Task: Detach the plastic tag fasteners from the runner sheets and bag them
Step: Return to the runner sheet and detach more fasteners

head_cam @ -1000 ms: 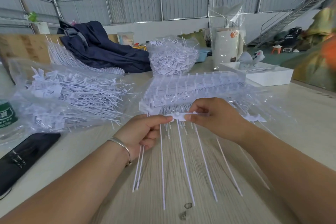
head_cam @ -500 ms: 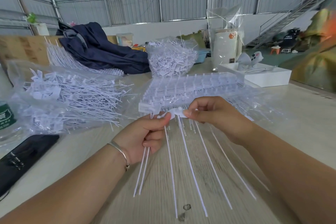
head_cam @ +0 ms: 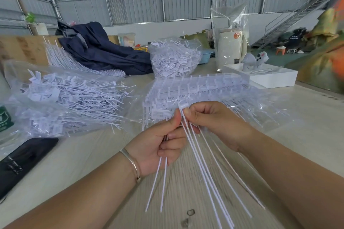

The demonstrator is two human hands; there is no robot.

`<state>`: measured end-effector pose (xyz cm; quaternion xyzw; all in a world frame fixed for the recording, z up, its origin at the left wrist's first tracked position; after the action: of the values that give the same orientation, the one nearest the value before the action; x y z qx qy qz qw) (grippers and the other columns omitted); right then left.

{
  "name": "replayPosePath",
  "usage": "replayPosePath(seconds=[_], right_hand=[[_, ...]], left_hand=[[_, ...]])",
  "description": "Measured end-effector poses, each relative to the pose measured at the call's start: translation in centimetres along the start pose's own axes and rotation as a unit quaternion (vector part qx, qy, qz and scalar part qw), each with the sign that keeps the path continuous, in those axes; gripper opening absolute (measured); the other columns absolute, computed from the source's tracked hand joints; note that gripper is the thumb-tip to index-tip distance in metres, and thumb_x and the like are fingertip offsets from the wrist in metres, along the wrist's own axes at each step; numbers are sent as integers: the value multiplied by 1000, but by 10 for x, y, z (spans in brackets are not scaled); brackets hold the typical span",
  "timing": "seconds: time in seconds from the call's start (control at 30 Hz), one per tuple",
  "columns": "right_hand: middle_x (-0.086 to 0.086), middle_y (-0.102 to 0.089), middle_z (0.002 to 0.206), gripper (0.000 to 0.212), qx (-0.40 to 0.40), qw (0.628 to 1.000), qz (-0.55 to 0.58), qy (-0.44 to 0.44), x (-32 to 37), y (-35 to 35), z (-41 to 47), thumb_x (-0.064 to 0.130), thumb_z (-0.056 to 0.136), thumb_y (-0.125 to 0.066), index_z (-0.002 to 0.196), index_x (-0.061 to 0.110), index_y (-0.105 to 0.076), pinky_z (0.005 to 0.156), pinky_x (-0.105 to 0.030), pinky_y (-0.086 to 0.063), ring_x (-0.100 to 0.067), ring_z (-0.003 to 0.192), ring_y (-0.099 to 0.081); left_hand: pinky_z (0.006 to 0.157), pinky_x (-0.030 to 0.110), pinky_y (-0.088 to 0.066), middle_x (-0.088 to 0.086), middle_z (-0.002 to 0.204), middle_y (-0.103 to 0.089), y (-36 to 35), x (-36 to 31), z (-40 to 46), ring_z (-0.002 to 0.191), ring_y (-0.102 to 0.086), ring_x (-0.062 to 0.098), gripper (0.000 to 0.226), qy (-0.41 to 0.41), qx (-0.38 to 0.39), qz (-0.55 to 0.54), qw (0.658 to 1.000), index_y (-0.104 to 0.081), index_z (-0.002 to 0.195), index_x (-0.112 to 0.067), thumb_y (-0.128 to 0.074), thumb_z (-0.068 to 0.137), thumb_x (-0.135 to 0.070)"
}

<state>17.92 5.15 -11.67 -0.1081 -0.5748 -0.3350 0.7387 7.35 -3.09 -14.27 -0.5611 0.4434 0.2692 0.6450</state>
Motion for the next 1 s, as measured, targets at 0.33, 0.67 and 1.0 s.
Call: replayPosePath(seconds=[0.33, 0.67, 1.0], right_hand=[[-11, -41, 61, 15, -120, 991, -63, 5, -6, 14, 2, 22, 80, -77, 82, 7, -74, 54, -20, -31, -16, 54, -36], [-9, -70, 77, 5, -94, 969, -229, -12, -15, 11, 5, 26, 83, -75, 84, 30, -77, 64, -24, -42, -9, 59, -54], [-7, -69, 78, 4, -79, 957, -277, -42, -22, 10, 6, 32, 81, -74, 84, 34, -76, 66, -24, -46, -11, 64, -58]], left_hand=[[26, 14, -11, -3, 54, -38, 33, -12, -1, 30, -20, 3, 32, -41, -242, -3, 969, -36, 58, -19, -63, 76, -22], [44, 11, -33, -14, 49, -55, 40, -27, -14, 46, -50, -3, 35, -103, -369, 554, 739, -59, 52, -24, -70, 85, -28], [45, 18, -31, -7, 52, -45, 36, -18, -7, 46, -44, 3, 39, -125, -351, 687, 624, -41, 55, -23, -64, 86, -27]])
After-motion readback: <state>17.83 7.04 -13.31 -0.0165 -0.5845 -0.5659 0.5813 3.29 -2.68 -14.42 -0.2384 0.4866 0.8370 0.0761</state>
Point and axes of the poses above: each hand's wrist, its own z-axis towards the middle knuckle, its own y-axis out of the back of the hand, x = y × z, the point moved 4 cm from there along z, towards the middle knuckle
